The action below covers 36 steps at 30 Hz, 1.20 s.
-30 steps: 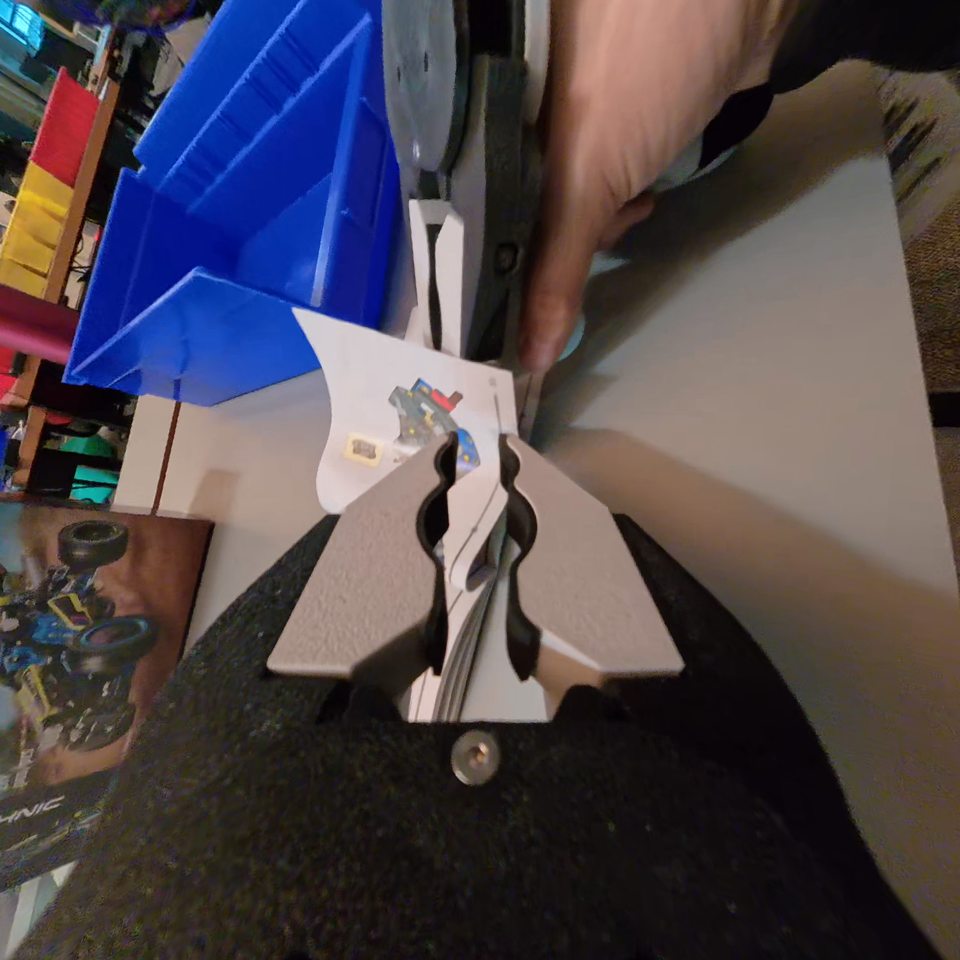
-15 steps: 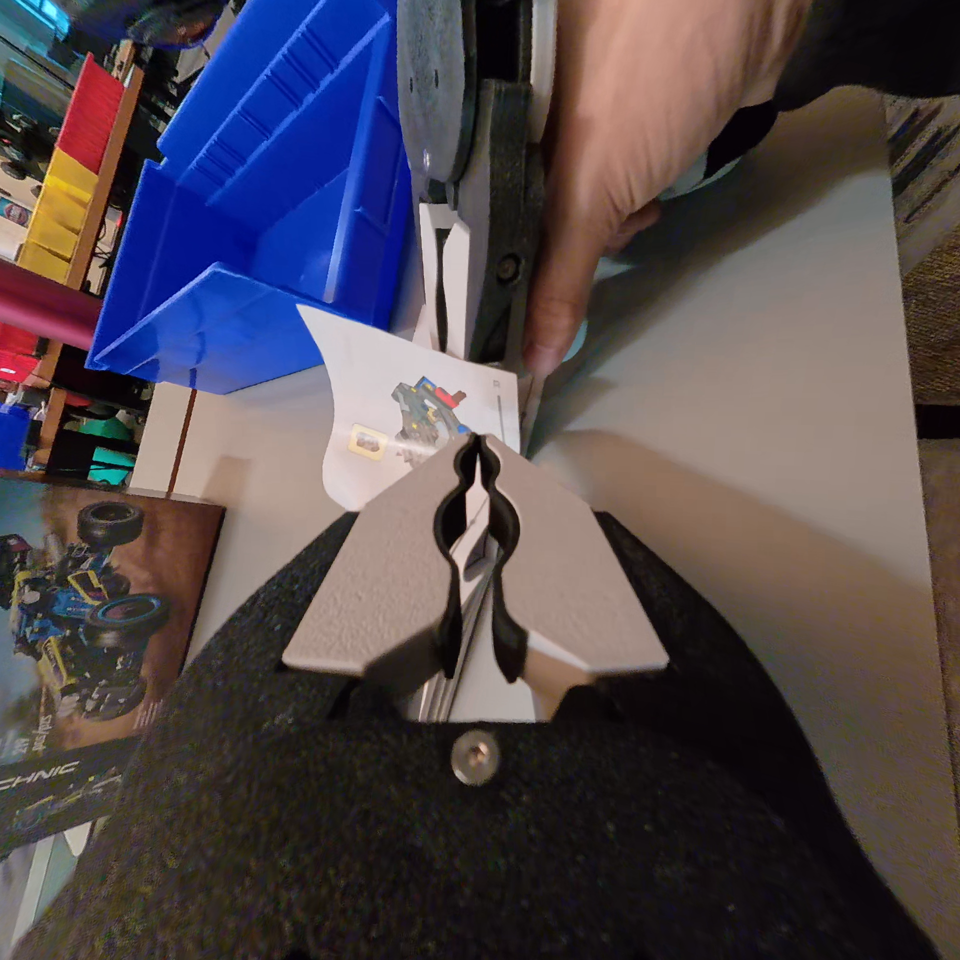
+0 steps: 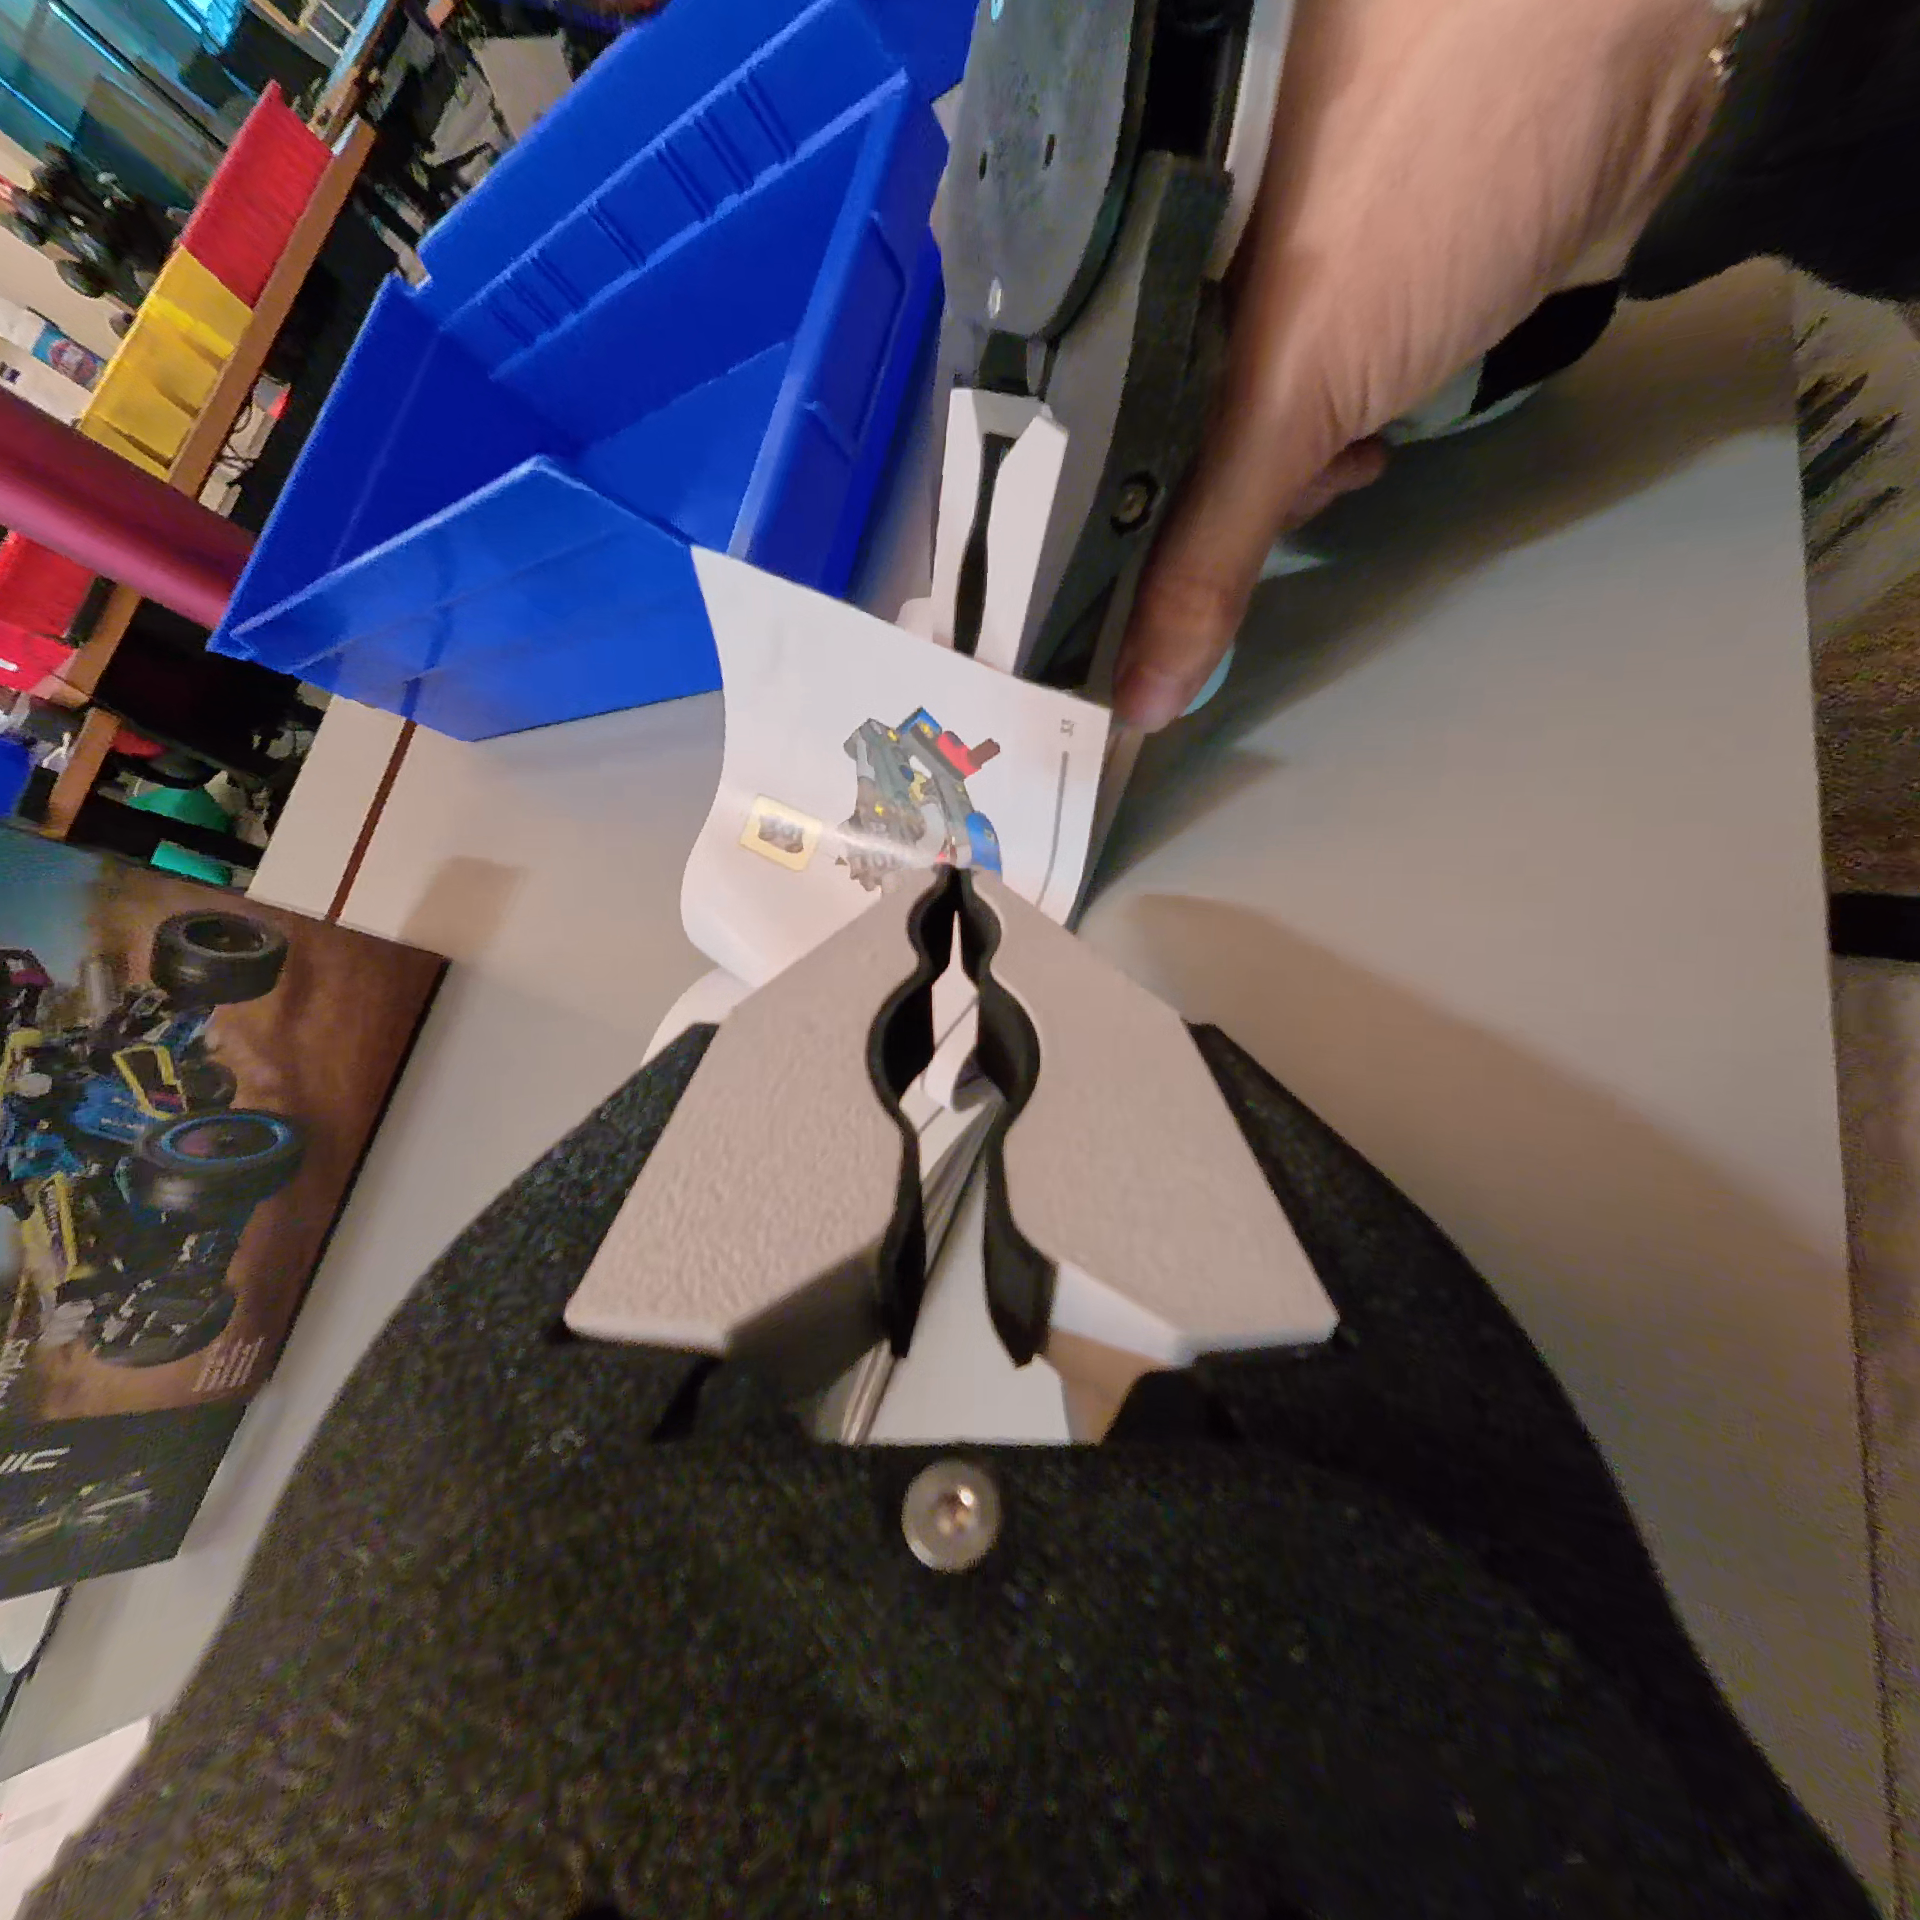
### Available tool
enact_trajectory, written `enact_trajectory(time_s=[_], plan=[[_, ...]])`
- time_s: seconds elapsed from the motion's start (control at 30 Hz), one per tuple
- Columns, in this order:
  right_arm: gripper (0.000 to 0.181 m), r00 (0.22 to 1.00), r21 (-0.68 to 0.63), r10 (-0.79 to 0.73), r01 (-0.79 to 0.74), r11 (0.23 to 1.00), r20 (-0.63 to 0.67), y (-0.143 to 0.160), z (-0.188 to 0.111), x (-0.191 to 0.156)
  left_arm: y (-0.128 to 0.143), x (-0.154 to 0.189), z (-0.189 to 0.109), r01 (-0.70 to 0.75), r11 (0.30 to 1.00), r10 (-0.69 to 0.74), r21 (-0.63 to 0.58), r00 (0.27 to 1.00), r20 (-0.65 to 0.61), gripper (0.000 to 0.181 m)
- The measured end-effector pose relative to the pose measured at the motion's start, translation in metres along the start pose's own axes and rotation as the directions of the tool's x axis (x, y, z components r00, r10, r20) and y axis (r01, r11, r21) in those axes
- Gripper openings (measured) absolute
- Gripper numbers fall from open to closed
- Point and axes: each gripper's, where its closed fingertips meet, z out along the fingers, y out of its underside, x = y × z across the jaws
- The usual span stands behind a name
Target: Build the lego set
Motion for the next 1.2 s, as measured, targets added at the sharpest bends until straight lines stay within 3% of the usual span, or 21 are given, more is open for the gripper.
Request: enact_trajectory(time_s=[0.13,0.23,0.33,0.43,0.53,0.8,0.9,0.97,1.07,1.13,1.2], plan=[[0.0,1.0,0.0,-0.001,0.001,1.0,-0.001,0.0,0.0,0.0,-0.006,0.002,0.008,0.028,0.999,-0.028,0.029,1.0,0.001,0.0],[0.0,1.0,0.0,0.0,0.0,1.0,0.0,0.0,0.0,0.0,-0.01,0.006,0.012,0.066,0.996,-0.064,0.054,0.997,-0.032,0.027],[0.0,1.0,0.0,0.0,0.0,1.0,0.0,0.0,0.0,0.0,-0.012,0.013,0.014,0.063,0.995,-0.058,0.076,0.996,-0.071,0.035],[0.0,1.0,0.0,-0.001,0.001,1.0,0.0,0.0,0.0,0.0,-0.014,0.011,0.015,0.029,0.994,-0.025,0.103,0.999,-0.038,0.011],[0.0,1.0,0.0,-0.003,0.003,1.0,-0.002,0.0,0.0,0.0,-0.012,0.006,0.015,-0.001,0.996,0.001,0.092,1.0,-0.004,0.0],[0.0,1.0,0.0,0.002,-0.002,1.0,0.002,0.0,0.0,0.0,-0.01,0.0,0.014,0.028,0.994,-0.026,0.102,0.999,-0.02,0.0],[0.0,1.0,0.0,0.001,-0.001,1.0,0.0,0.0,0.0,0.0,-0.012,0.021,0.015,0.042,0.994,-0.028,0.097,0.989,-0.143,0.019],[0.0,1.0,0.0,0.001,-0.001,1.0,0.001,0.0,0.0,0.0,-0.009,0.026,0.017,0.033,0.996,-0.02,0.083,0.988,-0.152,0.023],[0.0,1.0,0.0,0.0,0.0,1.0,0.0,0.0,0.0,0.0,-0.009,0.026,0.019,-0.002,0.997,0.012,0.08,0.993,-0.122,0.018],[0.0,1.0,0.0,0.001,-0.001,1.0,0.0,0.0,0.0,0.0,-0.01,0.025,0.02,-0.007,0.996,0.015,0.084,0.994,-0.104,0.003],[0.0,1.0,0.0,0.002,-0.002,1.0,0.001,0.0,0.0,0.0,-0.01,0.025,0.019,-0.019,0.996,0.027,0.083,0.995,-0.097,0.0]])
